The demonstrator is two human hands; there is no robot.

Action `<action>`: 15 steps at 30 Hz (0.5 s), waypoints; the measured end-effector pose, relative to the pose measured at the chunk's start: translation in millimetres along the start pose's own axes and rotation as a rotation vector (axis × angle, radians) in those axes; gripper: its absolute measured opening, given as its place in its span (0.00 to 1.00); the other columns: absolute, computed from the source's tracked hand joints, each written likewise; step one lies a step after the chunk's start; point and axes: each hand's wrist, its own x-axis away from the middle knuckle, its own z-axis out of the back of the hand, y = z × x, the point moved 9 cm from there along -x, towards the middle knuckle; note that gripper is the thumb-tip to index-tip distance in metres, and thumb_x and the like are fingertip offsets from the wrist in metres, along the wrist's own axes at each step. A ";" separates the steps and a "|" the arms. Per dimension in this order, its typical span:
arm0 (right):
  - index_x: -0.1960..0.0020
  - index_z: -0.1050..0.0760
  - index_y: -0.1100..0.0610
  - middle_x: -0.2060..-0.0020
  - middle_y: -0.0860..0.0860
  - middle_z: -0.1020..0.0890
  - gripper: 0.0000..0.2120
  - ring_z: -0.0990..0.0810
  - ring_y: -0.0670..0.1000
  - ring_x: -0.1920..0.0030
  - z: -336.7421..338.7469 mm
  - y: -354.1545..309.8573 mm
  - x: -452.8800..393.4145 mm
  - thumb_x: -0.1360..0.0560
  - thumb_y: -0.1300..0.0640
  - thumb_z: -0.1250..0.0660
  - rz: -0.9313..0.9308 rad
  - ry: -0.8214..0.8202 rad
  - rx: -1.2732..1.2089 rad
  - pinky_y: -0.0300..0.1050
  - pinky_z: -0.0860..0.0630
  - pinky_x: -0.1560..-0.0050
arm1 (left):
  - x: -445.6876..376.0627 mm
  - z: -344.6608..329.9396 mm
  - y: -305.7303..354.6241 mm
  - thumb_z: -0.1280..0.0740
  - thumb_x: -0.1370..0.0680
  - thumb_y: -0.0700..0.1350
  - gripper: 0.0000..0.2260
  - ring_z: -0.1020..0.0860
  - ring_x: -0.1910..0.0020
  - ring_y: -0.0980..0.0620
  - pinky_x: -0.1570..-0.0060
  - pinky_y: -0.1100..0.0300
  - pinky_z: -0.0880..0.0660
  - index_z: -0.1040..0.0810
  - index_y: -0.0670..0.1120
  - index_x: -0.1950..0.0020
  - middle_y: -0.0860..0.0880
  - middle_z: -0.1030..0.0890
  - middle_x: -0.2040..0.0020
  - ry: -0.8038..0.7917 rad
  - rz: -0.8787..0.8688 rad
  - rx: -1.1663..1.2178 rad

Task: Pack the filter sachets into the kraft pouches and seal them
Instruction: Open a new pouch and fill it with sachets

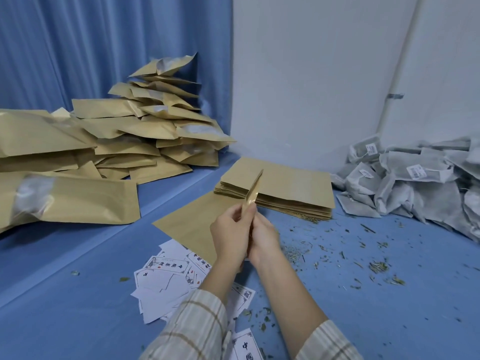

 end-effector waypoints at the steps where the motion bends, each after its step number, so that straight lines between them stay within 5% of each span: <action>1: 0.65 0.21 0.52 0.73 0.45 0.20 0.12 0.23 0.41 0.72 6.5 -14.2 0.1 0.24 0.51 0.35 0.130 0.065 0.239 0.32 0.29 0.71 | 3.4 0.3 4.3 0.34 0.23 0.52 0.12 0.21 0.65 0.52 0.64 0.60 0.28 0.20 0.46 0.62 0.50 0.18 0.67 0.038 -0.063 -0.096; 3: 0.68 0.26 0.51 0.76 0.43 0.25 0.17 0.27 0.40 0.73 8.4 -43.4 5.3 0.22 0.48 0.39 0.401 0.157 0.626 0.27 0.34 0.73 | 9.9 -0.9 12.7 0.39 0.20 0.49 0.17 0.26 0.69 0.46 0.67 0.55 0.33 0.26 0.42 0.66 0.44 0.21 0.69 0.096 -0.164 -0.251; 5: 0.65 0.28 0.55 0.75 0.44 0.28 0.16 0.29 0.43 0.70 10.3 -55.8 4.3 0.21 0.50 0.41 0.498 0.151 0.759 0.26 0.34 0.69 | 12.4 -6.1 18.4 0.42 0.18 0.46 0.17 0.25 0.67 0.41 0.67 0.52 0.34 0.28 0.41 0.65 0.39 0.22 0.68 0.106 -0.211 -0.338; 8: 0.60 0.28 0.58 0.70 0.47 0.28 0.13 0.29 0.47 0.65 17.4 -66.9 0.1 0.20 0.53 0.43 0.531 0.182 0.880 0.23 0.35 0.68 | 13.0 -13.0 21.6 0.44 0.18 0.43 0.16 0.23 0.63 0.38 0.65 0.52 0.35 0.25 0.36 0.61 0.37 0.21 0.65 0.125 -0.215 -0.413; 11: 0.55 0.24 0.59 0.65 0.48 0.25 0.11 0.31 0.40 0.67 23.7 -73.3 0.4 0.20 0.55 0.41 0.531 0.239 0.908 0.19 0.37 0.68 | 12.9 -17.8 20.6 0.44 0.18 0.42 0.16 0.23 0.62 0.37 0.63 0.52 0.36 0.24 0.34 0.59 0.35 0.20 0.63 0.138 -0.193 -0.403; 15: 0.60 0.26 0.57 0.70 0.46 0.27 0.12 0.31 0.41 0.69 28.0 -69.9 -2.6 0.21 0.55 0.40 0.477 0.266 0.895 0.21 0.36 0.69 | 10.0 -19.0 15.4 0.43 0.19 0.41 0.16 0.24 0.62 0.36 0.64 0.52 0.39 0.25 0.34 0.61 0.35 0.21 0.64 0.151 -0.158 -0.373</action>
